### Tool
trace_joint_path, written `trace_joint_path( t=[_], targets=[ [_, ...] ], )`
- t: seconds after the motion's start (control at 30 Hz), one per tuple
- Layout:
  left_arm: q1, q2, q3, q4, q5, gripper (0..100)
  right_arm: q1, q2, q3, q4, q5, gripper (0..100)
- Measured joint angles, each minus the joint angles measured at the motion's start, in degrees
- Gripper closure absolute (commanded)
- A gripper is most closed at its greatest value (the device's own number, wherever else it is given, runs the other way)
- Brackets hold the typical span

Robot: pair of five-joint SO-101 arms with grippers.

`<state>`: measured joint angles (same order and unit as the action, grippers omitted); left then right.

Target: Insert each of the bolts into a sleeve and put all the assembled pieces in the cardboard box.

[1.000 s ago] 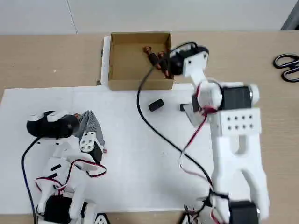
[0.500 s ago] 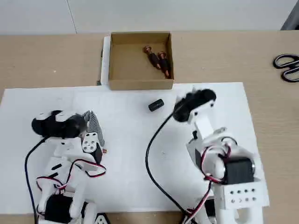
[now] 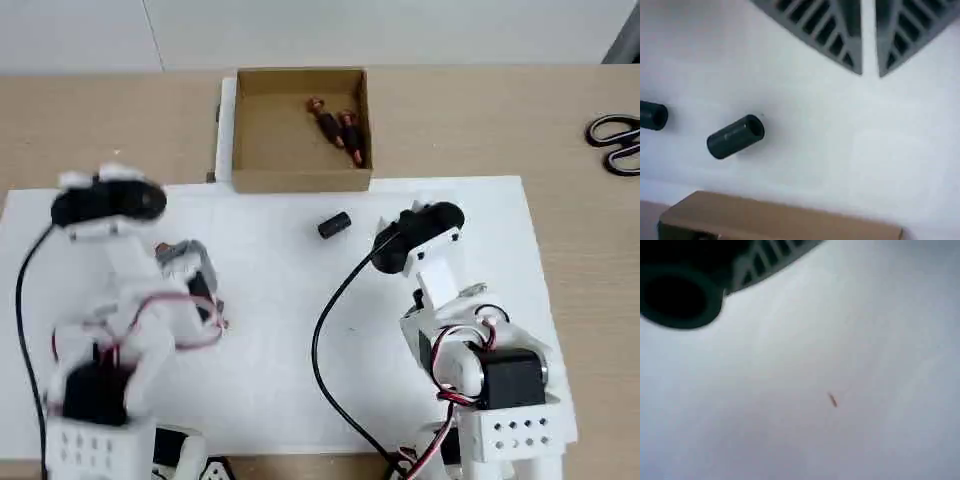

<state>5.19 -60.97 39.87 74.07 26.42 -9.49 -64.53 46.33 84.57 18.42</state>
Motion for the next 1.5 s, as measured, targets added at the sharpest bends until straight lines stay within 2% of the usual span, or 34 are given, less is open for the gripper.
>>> trace_joint_path(
  t=[0.27, 0.57, 0.93, 1.2, 1.5],
  targets=[
    [-6.86, 26.02, -16.70, 4.57, 8.97, 99, 2.46, -0.35, 0.00, 0.18, 0.00, 99.2],
    [-8.44, 42.46, -21.89, 4.66, 11.96, 99, 3.60, -0.35, 0.00, 0.18, 0.00, 99.2],
    [-8.44, 53.45, -24.35, 4.66, 11.96, 99, 3.60, -0.79, 0.00, 0.18, -0.26, 99.5],
    [-8.53, 54.95, -24.35, 6.86, 14.59, 99, 3.52, -9.14, 3.16, 0.18, -0.26, 99.4],
    [-14.59, 55.12, -24.35, 7.74, 15.65, 99, 4.57, -12.04, 4.04, 0.18, -0.26, 99.4]
  ],
)
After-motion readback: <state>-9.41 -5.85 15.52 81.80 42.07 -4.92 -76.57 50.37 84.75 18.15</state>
